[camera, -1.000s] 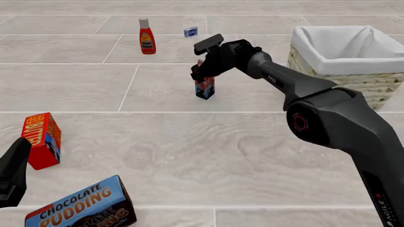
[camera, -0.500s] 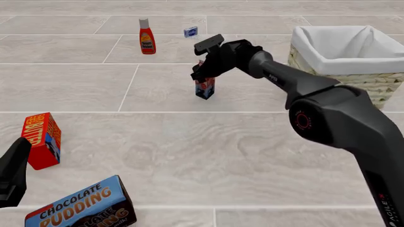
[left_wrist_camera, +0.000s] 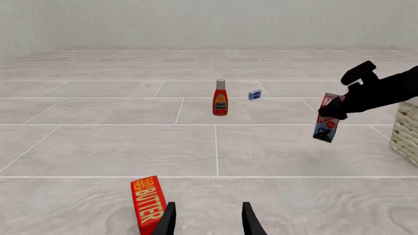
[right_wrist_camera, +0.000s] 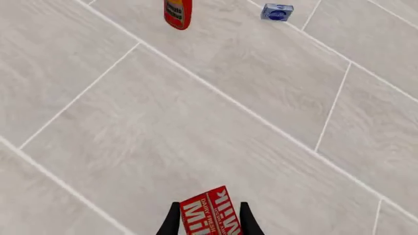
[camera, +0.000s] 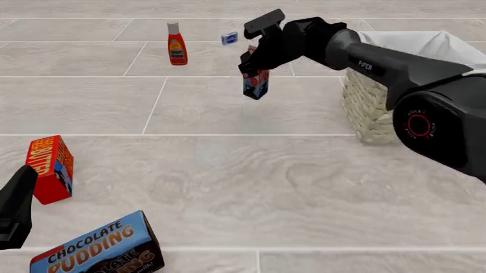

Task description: Pick the milk and place it in the basket.

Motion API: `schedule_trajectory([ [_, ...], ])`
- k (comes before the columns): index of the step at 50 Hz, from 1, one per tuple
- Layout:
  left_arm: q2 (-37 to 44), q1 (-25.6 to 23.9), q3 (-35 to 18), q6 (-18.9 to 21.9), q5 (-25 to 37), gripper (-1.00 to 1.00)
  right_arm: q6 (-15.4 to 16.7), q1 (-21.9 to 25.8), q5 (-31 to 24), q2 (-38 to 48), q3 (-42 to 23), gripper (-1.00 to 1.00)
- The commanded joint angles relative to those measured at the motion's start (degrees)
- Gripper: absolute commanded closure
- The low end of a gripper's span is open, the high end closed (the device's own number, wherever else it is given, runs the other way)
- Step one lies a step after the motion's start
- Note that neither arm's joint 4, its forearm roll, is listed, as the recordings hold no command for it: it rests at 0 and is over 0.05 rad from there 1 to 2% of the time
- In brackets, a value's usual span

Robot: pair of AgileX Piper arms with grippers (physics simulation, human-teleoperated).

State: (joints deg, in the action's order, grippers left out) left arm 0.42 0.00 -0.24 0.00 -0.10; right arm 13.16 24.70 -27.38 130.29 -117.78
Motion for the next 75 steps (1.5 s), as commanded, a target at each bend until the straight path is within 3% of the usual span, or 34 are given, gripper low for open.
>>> schedule_trajectory([
  [1,0.0,0.0,0.0,0.0,0.0,-1.0,-0.5,-0.5,1.6,-8.8,4.8,1.0],
  [15,0.0,0.0,0.0,0.0,0.0,-1.0,-0.4,-3.0,0.7,-15.8,6.2,1.0],
  [28,0.0,0.0,0.0,0.0,0.0,-1.0,-0.9,-7.0,1.3,-25.0,10.5,1.0],
  [35,0.0,0.0,0.0,0.0,0.0,-1.0,-0.5,-9.3,1.0,-27.9,11.7,1.0],
  [37,0.0,0.0,0.0,0.0,0.0,-1.0,1.0,-10.9,1.8,-29.3,13.2,1.0],
  [44,0.0,0.0,0.0,0.0,0.0,-1.0,0.6,-11.9,1.8,-33.9,16.4,1.0],
  [75,0.0,0.0,0.0,0.0,0.0,-1.0,1.4,-22.7,4.5,-36.2,22.2,1.0],
])
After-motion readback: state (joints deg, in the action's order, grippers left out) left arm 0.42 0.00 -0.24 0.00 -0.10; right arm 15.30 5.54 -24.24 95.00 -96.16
